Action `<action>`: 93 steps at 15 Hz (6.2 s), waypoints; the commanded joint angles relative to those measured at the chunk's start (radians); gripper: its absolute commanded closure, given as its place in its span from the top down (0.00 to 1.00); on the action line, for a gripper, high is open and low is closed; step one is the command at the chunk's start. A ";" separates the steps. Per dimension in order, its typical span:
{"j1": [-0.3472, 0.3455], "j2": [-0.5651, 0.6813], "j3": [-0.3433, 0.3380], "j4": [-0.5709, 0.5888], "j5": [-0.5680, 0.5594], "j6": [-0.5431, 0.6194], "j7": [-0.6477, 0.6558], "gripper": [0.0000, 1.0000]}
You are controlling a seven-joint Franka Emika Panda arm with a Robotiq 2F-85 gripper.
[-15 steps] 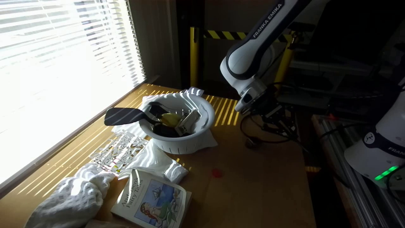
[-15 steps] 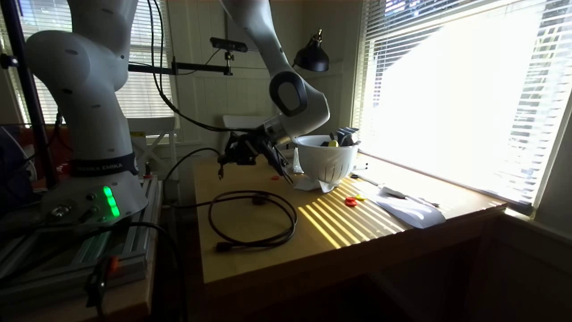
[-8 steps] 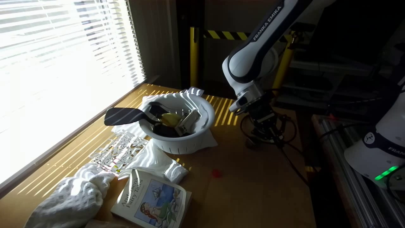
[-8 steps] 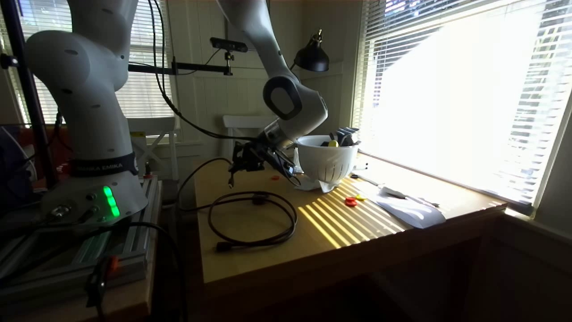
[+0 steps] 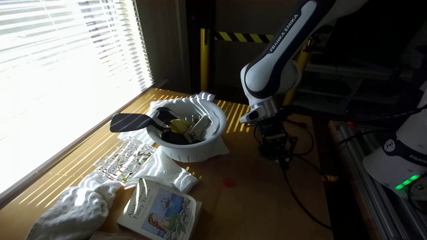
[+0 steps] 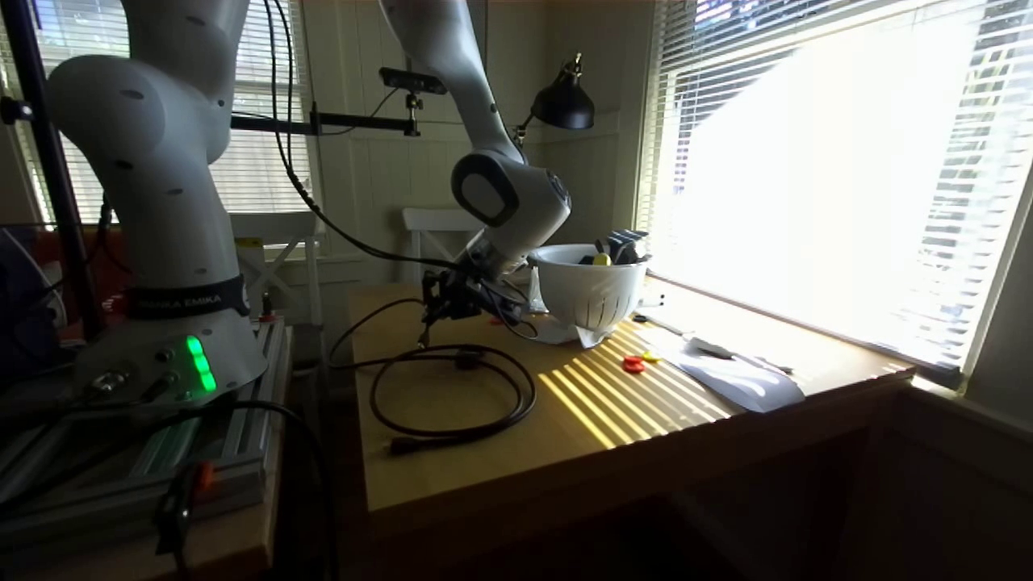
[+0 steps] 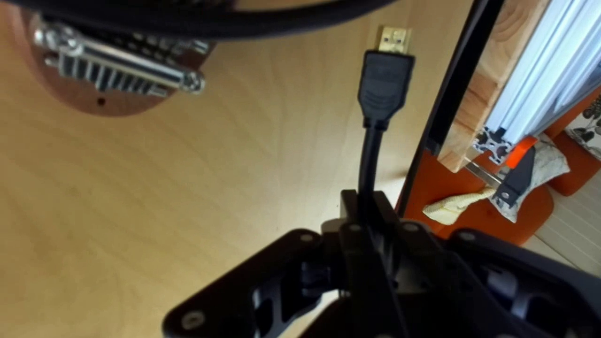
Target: Untangle the cable
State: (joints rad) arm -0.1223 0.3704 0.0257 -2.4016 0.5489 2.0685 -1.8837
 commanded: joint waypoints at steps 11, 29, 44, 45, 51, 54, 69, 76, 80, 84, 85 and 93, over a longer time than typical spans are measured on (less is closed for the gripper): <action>0.104 -0.098 -0.055 -0.113 -0.702 0.184 0.367 0.02; -0.001 -0.383 -0.104 -0.294 -0.839 0.152 0.181 1.00; -0.017 -0.447 -0.216 -0.339 -0.623 0.294 0.072 1.00; -0.015 -0.442 -0.221 -0.340 -0.601 0.301 0.060 1.00; -0.024 -0.368 -0.223 -0.327 -0.519 0.351 0.068 1.00; -0.032 -0.302 -0.215 -0.298 -0.495 0.364 0.070 1.00; -0.047 -0.080 -0.113 -0.198 -0.518 0.423 0.145 0.80; -0.078 -0.096 -0.108 -0.213 -0.501 0.426 0.130 0.26; -0.089 -0.106 -0.112 -0.213 -0.504 0.419 0.142 0.01; -0.111 -0.252 -0.116 -0.255 -0.499 0.367 0.096 0.06; -0.118 -0.308 -0.114 -0.277 -0.483 0.372 0.061 0.06; -0.055 -0.597 -0.139 -0.320 -0.642 0.513 0.161 0.06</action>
State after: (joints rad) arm -0.1976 -0.1060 -0.1039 -2.6862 -0.0119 2.5283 -1.8157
